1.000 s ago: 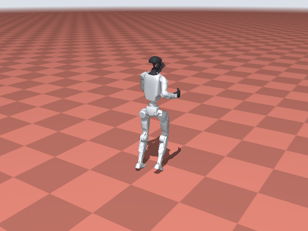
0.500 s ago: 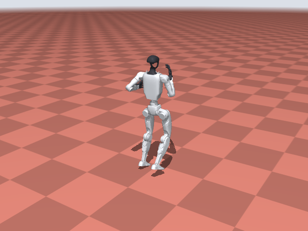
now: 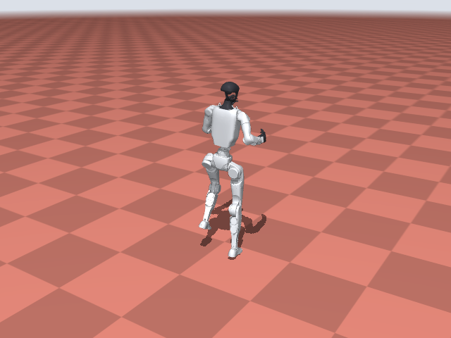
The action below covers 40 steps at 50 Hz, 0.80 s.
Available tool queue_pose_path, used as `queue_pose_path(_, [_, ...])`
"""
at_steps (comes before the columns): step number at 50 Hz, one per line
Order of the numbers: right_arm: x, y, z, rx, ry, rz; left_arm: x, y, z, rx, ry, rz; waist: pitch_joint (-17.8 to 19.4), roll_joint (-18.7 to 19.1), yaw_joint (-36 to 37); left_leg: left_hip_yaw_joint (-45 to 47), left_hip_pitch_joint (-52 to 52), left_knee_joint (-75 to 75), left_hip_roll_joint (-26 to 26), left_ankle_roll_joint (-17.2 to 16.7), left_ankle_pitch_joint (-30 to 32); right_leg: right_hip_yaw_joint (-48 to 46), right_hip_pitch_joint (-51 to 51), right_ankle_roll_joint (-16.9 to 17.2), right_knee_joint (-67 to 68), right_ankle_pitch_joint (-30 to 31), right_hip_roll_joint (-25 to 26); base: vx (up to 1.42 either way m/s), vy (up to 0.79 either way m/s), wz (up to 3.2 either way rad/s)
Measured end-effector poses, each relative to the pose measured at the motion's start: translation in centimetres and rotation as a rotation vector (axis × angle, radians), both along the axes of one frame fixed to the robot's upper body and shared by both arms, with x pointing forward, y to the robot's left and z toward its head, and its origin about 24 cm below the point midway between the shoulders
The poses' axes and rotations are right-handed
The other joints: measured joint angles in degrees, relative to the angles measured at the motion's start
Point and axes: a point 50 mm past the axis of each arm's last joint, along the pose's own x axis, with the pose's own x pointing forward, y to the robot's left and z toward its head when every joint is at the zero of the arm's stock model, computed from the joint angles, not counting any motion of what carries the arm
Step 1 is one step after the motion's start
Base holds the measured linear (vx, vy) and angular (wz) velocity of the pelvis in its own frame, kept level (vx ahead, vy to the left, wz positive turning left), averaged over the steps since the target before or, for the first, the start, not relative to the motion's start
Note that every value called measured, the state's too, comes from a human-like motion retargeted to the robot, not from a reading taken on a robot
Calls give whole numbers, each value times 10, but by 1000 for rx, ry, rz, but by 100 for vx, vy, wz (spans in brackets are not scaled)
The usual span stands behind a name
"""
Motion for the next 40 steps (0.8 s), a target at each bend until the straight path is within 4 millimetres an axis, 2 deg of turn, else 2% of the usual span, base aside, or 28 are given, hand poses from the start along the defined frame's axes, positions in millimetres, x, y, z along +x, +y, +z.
queue_pose_path(2, [28, 7, 10, 65, -121, -22, -5, 9, -30, -31, 135, -14, 29, 2, 43, 11, -118, 256, 25, -24, -63, -1, 11, -27, -8, -132, 2, -17, -14, -111])
queue_pose_path(4, [65, 23, 37, 154, -319, -18, -17, 29, -70, -69, 315, 53, 61, 19, 58, -2, -226, 447, 43, -58, -98, 6, -1, -68, 8, -210, 23, -21, -15, -88])
queue_pose_path(6, [97, 48, 89, 232, -586, 42, -45, 58, -113, -126, 521, 143, 97, 37, 55, -22, -300, 555, 40, -88, -116, 28, -38, -121, 85, -256, 53, -17, -10, -73])
queue_pose_path(7, [104, 60, 119, 272, -728, 77, -62, 70, -130, -151, 615, 173, 108, 39, 53, -26, -324, 581, 31, -94, -120, 37, -59, -136, 126, -267, 62, -4, -5, -40])
queue_pose_path(8, [103, 69, 148, 318, -867, 101, -79, 78, -142, -166, 697, 185, 107, 35, 57, -23, -342, 588, 19, -87, -119, 38, -72, -132, 142, -264, 61, 7, -4, -6])
queue_pose_path(10, [87, 79, 190, 426, -1102, 107, -104, 86, -152, -127, 818, 180, 75, 17, 84, -11, -360, 559, 2, -54, -105, 35, -65, -106, 92, -221, 47, 22, -4, 21])
queue_pose_path(12, [66, 81, 207, 524, -1238, 90, -117, 89, -151, -7, 882, 159, 26, -15, 133, 6, -327, 459, -6, -25, -84, 45, -46, -63, 7, -123, 27, 31, -2, -13])
queue_pose_path(13, [58, 81, 209, 555, -1271, 92, -123, 89, -150, 47, 905, 144, 4, -33, 155, 16, -292, 387, -10, -18, -69, 58, -40, -38, -25, -62, 16, 32, 3, -53])
queue_pose_path(15, [50, 83, 208, 567, -1277, 132, -134, 91, -152, 108, 945, 111, -26, -58, 182, 32, -191, 204, -18, -19, -12, 80, -25, 5, -72, 57, -1, 29, 6, -82])
queue_pose_path(17, [50, 92, 199, 537, -1211, 217, -141, 90, -155, 103, 963, 98, -38, -45, 182, 28, -56, -26, -11, -38, 76, 24, -8, -8, -68, 99, -1, 25, 7, -113])
queue_pose_path(18, [50, 98, 191, 524, -1163, 260, -141, 89, -156, 90, 960, 98, -31, -21, 182, 17, 31, -156, 1, -55, 120, -29, 5, -36, -38, 83, 9, 21, 8, -131])
queue_pose_path(20, [46, 103, 168, 512, -1047, 296, -134, 82, -155, 70, 929, 90, 10, 63, 174, -16, 246, -454, 56, -119, 222, -105, 21, -99, 132, -2, 62, 14, 9, -96])
queue_pose_path(21, [46, 103, 156, 500, -981, 296, -122, 76, -153, 73, 887, 80, 9, 99, 158, -31, 290, -551, 90, -145, 254, -109, -45, -122, 295, -64, 96, 3, 10, -19])
queue_pose_path(22, [48, 102, 145, 482, -915, 295, -109, 71, -149, 75, 835, 76, 6, 125, 141, -42, 320, -624, 117, -161, 261, -109, -119, -138, 456, -122, 123, -6, 8, 19])
queue_pose_path(23, [51, 101, 133, 454, -849, 294, -92, 65, -142, 76, 762, 80, -2, 132, 123, -45, 321, -650, 127, -158, 216, -104, -206, -138, 612, -172, 137, -9, 7, 33])
queue_pose_path(25, [56, 94, 107, 370, -722, 253, -56, 51, -117, 45, 571, 100, 5, 138, 78, -52, 329, -667, 133, -133, 72, -109, -339, -117, 875, -253, 141, -15, 7, 67])
queue_pose_path(26, [59, 86, 91, 329, -657, 191, -33, 40, -95, 25, 442, 110, 16, 135, 60, -65, 315, -652, 125, -100, 13, -111, -396, -102, 980, -278, 127, -21, 9, 94])
queue_pose_path(28, [55, 63, 57, 282, -517, 29, 2, 16, -38, -9, 169, 106, 37, 121, 34, -106, 245, -552, 98, -14, -86, -110, -494, -85, 1149, -317, 88, -26, 9, 97])
queue_pose_path(30, [35, 35, 29, 270, -394, -127, 12, -3, 29, -18, -110, 83, 45, 118, 27, -134, 132, -398, 85, 27, -133, -119, -572, -98, 1237, -337, 59, -17, 4, 49])
queue_pose_path(32, [9, 12, 20, 226, -308, -180, 2, -10, 78, -15, -332, 92, 26, 119, 28, -121, 96, -392, 84, 7, -110, -109, -614, -103, 1228, -338, 82, 4, 1, -27])
queue_pose_path(34, [-10, 2, 21, 161, -221, -139, -11, -9, 97, -14, -452, 135, -8, 127, 13, -107, 132, -489, 93, -21, -46, -102, -600, -98, 1139, -312, 132, 18, -3, -53])
queue_pose_path(35, [-16, -1, 22, 127, -178, -101, -16, -6, 99, -16, -480, 156, -26, 134, -1, -104, 157, -548, 96, -36, -1, -98, -577, -92, 1074, -290, 157, 21, -5, -4])
queue_pose_path(37, [-21, -3, 19, 77, -92, -34, -20, -1, 90, -22, -458, 163, -44, 151, -42, -121, 200, -638, 102, -80, 121, -90, -481, -72, 881, -199, 191, 20, -5, 61])
queue_pose_path(38, [-22, -4, 15, 65, -46, -13, -20, 0, 83, -19, -433, 156, -43, 157, -63, -135, 219, -668, 105, -102, 178, -83, -416, -58, 763, -139, 202, 17, -3, 115])
queue_pose_path(40, [-25, -6, 3, 63, 44, 5, -20, 5, 70, -1, -377, 136, -26, 145, -101, -143, 249, -681, 93, -131, 235, -60, -257, -27, 489, -8, 199, 13, -2, 140])
